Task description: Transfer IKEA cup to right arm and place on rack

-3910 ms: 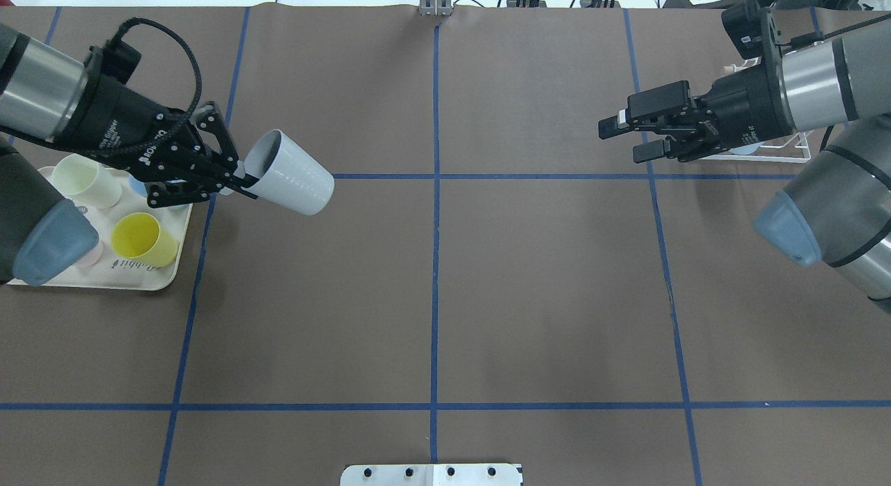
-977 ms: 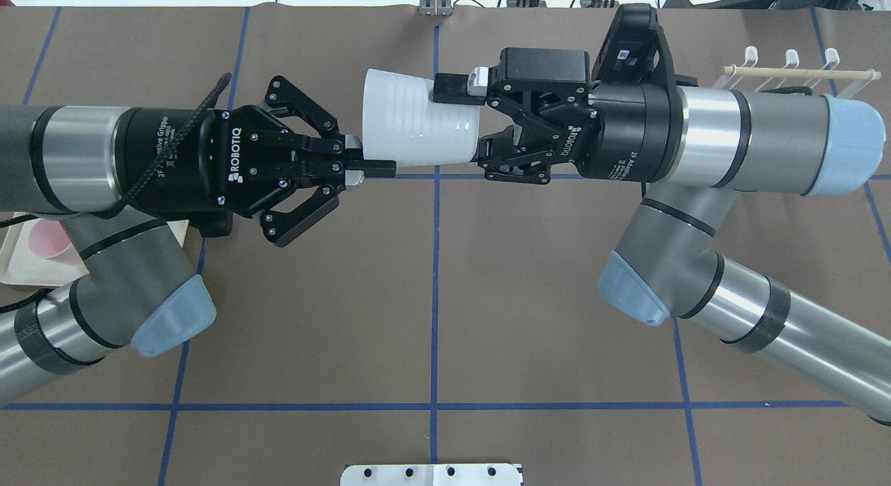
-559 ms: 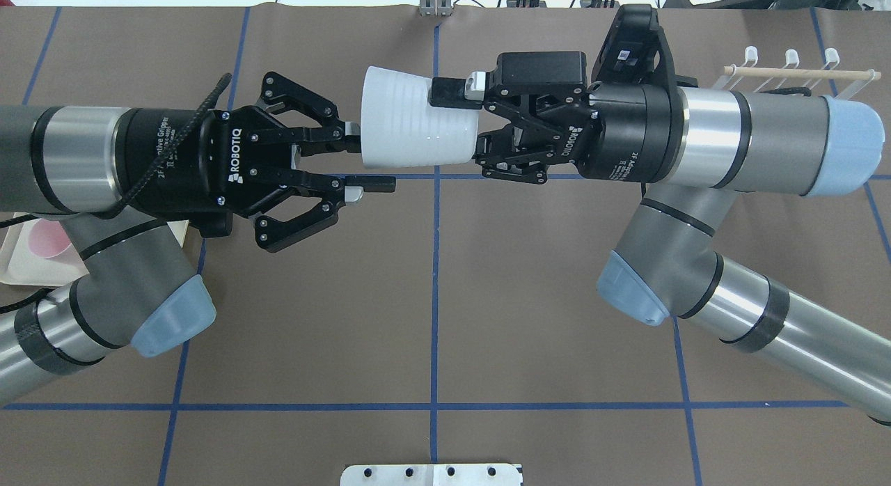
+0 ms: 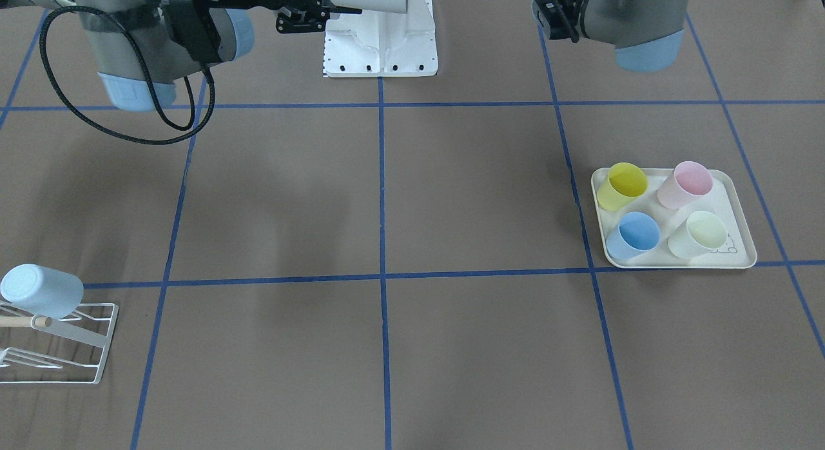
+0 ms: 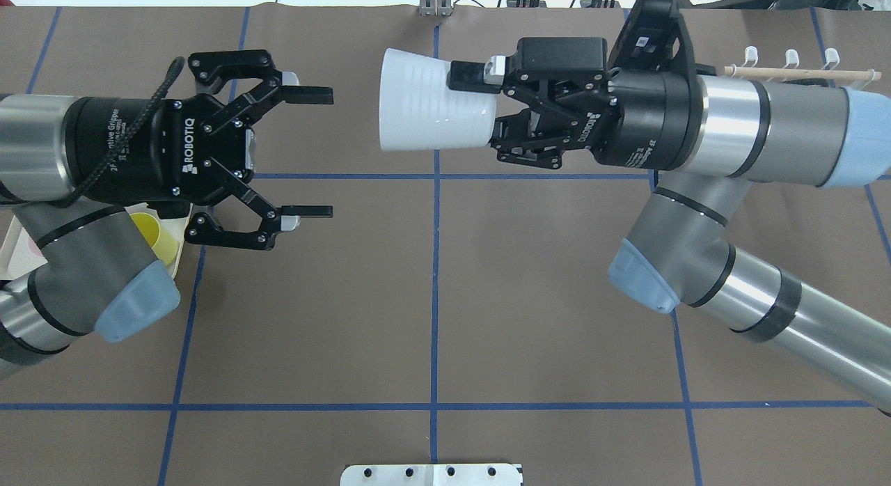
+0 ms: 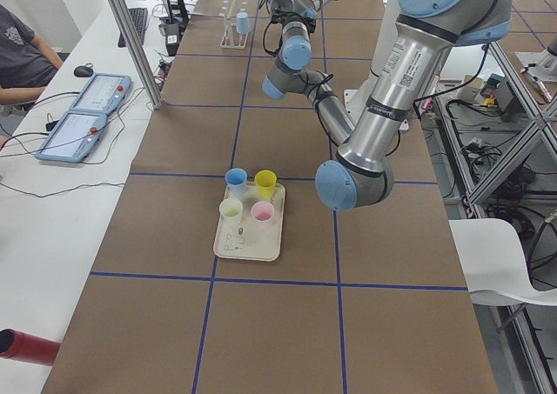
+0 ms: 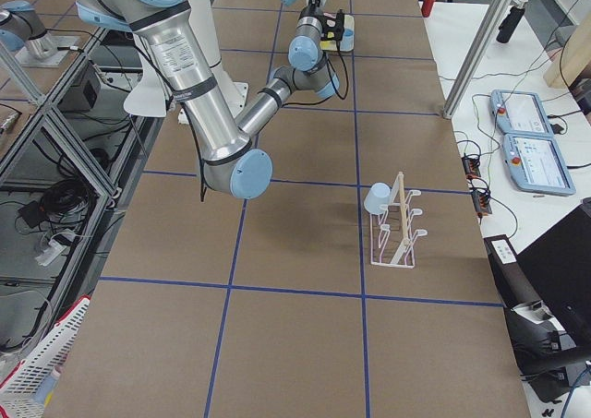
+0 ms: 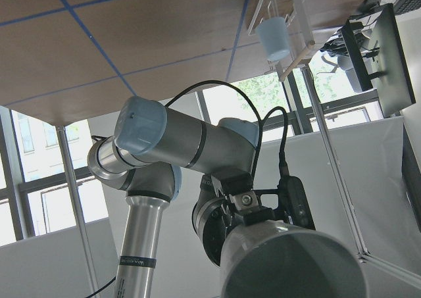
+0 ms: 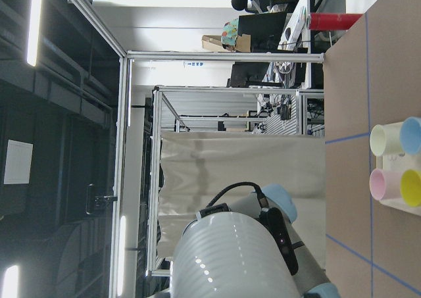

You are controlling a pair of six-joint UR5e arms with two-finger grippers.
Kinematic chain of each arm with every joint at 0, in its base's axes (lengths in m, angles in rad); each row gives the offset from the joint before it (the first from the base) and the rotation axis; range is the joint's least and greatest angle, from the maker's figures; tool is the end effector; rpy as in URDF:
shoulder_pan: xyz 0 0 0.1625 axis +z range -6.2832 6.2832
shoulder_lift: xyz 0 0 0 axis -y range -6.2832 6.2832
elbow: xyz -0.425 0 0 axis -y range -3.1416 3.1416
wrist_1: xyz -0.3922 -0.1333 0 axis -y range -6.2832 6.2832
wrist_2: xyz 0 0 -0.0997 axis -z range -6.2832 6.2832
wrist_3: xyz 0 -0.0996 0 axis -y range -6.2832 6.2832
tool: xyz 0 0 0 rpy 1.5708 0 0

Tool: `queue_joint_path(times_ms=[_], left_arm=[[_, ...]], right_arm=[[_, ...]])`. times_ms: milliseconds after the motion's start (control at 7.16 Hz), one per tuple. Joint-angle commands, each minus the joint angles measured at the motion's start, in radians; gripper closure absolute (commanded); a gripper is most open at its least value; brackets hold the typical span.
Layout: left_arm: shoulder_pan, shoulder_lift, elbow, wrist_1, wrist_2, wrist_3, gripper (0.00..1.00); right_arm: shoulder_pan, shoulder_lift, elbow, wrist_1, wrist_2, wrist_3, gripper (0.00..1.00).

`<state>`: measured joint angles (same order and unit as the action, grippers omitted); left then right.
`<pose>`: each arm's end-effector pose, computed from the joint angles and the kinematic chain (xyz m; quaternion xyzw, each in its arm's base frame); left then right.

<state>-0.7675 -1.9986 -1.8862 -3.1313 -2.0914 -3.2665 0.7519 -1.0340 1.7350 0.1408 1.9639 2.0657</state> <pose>0.2748 -0.3815 0.1519 -0.4888 0.7425 -0.2925 0.3525 -0.3031 -0.4137 0.1397 0.0484 -0.9177 0.0560 0.3904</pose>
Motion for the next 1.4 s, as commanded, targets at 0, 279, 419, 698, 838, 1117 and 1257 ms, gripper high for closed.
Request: queue_joint_path(times_ms=[0,279,419,698,838,1117,1257], left_arm=[[-0.048,0.079,0.004,0.010,-0.061,0.208,0.00],[-0.094,0.104,0.068,0.066,-0.152,0.546,0.00],[-0.137,0.109,0.119,0.107,-0.215,0.702,0.00],[-0.296,0.167,0.201,0.173,-0.301,1.008,0.00],[-0.359,0.169,0.214,0.265,-0.314,1.148,0.00],[-0.452,0.277,0.217,0.419,-0.314,1.560,0.00],[-0.478,0.312,0.216,0.500,-0.294,1.751,0.00]], right_arm=[[0.167,-0.047,-0.031,-0.079,0.133,-0.059,0.84],[0.315,-0.131,-0.031,-0.290,0.355,-0.288,0.86],[0.366,-0.237,-0.032,-0.308,0.375,-0.446,0.86],[0.475,-0.360,-0.037,-0.392,0.395,-0.718,0.87],[0.541,-0.394,-0.037,-0.490,0.435,-0.895,0.87],[0.650,-0.429,-0.034,-0.738,0.477,-1.307,0.87],[0.682,-0.452,-0.035,-0.848,0.477,-1.492,0.88]])
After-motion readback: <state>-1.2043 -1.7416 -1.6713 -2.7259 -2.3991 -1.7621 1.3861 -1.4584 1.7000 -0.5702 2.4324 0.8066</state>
